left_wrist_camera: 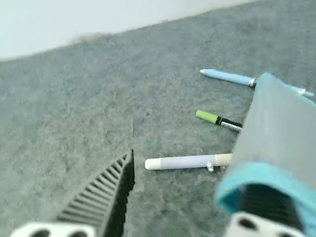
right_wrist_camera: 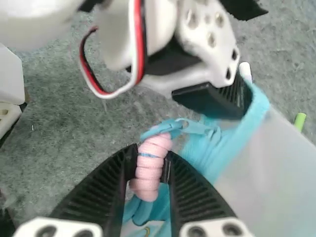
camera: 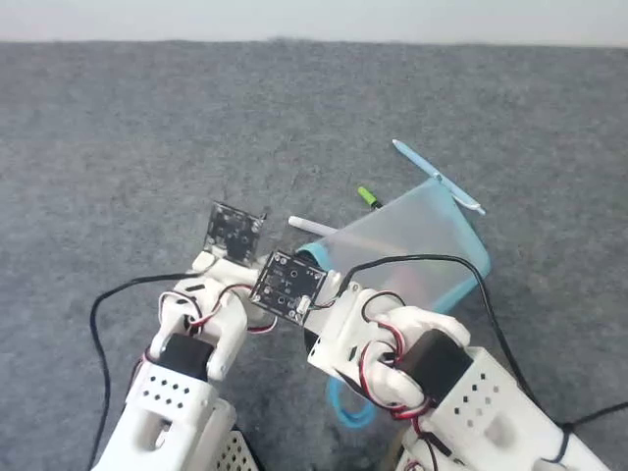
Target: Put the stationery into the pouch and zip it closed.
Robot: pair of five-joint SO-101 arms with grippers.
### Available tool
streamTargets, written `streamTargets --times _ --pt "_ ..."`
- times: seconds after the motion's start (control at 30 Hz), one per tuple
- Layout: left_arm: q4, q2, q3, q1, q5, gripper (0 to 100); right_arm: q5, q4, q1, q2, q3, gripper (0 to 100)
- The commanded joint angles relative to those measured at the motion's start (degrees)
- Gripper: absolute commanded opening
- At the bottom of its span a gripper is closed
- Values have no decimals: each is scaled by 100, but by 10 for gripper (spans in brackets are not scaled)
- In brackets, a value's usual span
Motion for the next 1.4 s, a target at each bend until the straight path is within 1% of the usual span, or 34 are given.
streamTargets --times 0.0,0.1,0.2,0.23,0.33,0.4,0.5,0.57,0.7,0.93,1.07,1.17,1.23,1.37 --pt "-721 0 136 70 -536 191 158 40 -198 -163 -44 6" --pt "-730 0 145 70 -519 141 149 40 -154 -154 -44 6" --pt "-730 0 136 44 -519 24 132 40 233 -145 -44 6" --pt "-730 0 136 35 -519 2 132 48 409 -145 -44 6" --pt "-730 -9 127 18 -510 12 176 198 936 -145 -114 6" --pt "-730 -9 119 -88 -360 11 255 295 1209 -136 -246 6" --pt "-721 -9 -13 -651 -132 11 308 444 1578 -136 -466 6" --pt "-721 -9 -31 -1055 -114 11 316 532 1771 -136 -554 6" --pt "-721 -9 -22 -1538 -114 11 299 567 2114 -136 -598 6" --pt "-466 -9 -48 -1670 -105 11 290 567 2545 -127 -668 6" --pt "-88 -9 -189 -1679 -79 11 290 549 2668 -119 -686 6" --pt "123 -9 -312 -1899 185 11 308 479 2888 163 -695 6" --pt "149 -9 -356 -2057 211 11 299 338 2985 470 -703 6" --pt "149 -9 -356 -2101 237 11 281 330 2976 1015 -1020 6"
